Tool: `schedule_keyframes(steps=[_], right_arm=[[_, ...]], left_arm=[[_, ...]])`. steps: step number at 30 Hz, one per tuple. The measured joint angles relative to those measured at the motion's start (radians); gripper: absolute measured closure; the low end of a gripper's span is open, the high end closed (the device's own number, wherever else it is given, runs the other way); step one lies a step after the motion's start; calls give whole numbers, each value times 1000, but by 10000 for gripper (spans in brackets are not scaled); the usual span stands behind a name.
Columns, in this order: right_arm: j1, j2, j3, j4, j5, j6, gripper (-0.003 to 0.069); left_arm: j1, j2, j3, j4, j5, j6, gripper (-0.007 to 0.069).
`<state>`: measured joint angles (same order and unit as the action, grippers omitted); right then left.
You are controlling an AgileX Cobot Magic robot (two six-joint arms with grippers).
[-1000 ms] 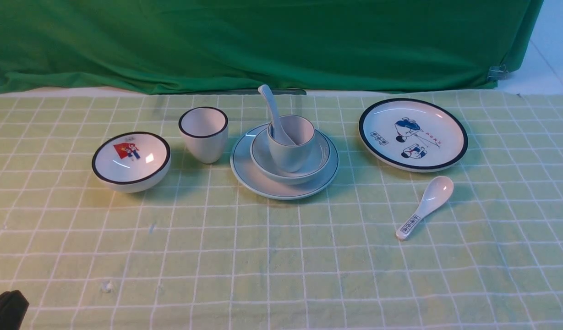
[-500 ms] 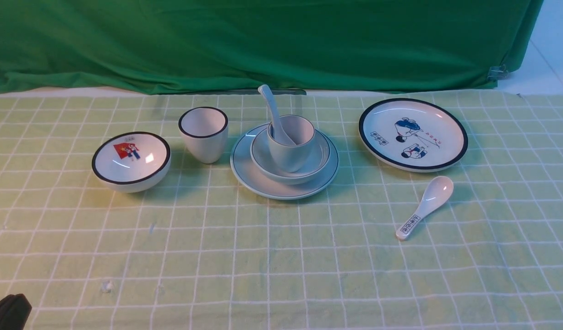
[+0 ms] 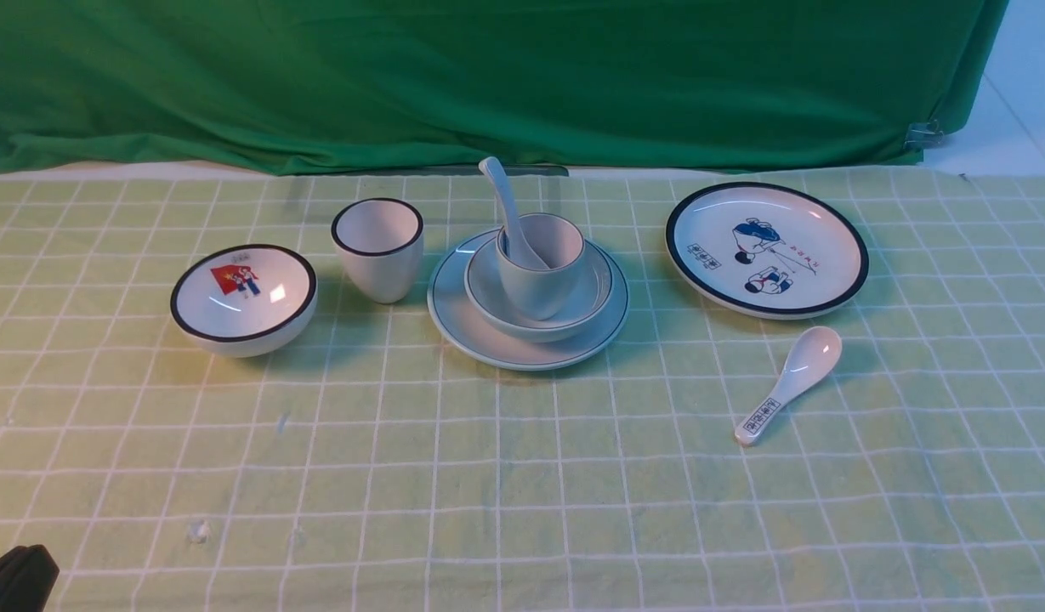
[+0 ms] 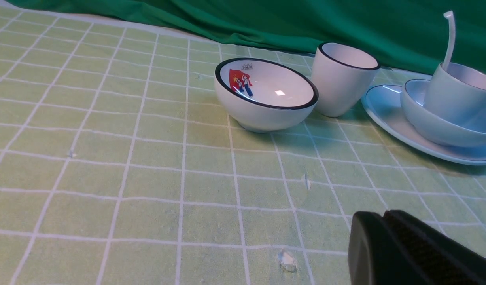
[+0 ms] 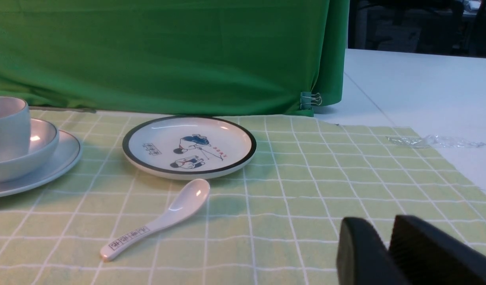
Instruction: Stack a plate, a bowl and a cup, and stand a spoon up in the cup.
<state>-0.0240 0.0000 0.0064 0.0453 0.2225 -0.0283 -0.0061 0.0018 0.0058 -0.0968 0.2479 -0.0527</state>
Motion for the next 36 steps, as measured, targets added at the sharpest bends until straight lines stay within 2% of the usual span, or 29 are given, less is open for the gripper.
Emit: schedule_keyframes(steps=[36], right_arm=[[0, 0, 0, 0, 0, 0, 442]], left_arm=[[0, 0, 0, 0, 0, 13, 608]])
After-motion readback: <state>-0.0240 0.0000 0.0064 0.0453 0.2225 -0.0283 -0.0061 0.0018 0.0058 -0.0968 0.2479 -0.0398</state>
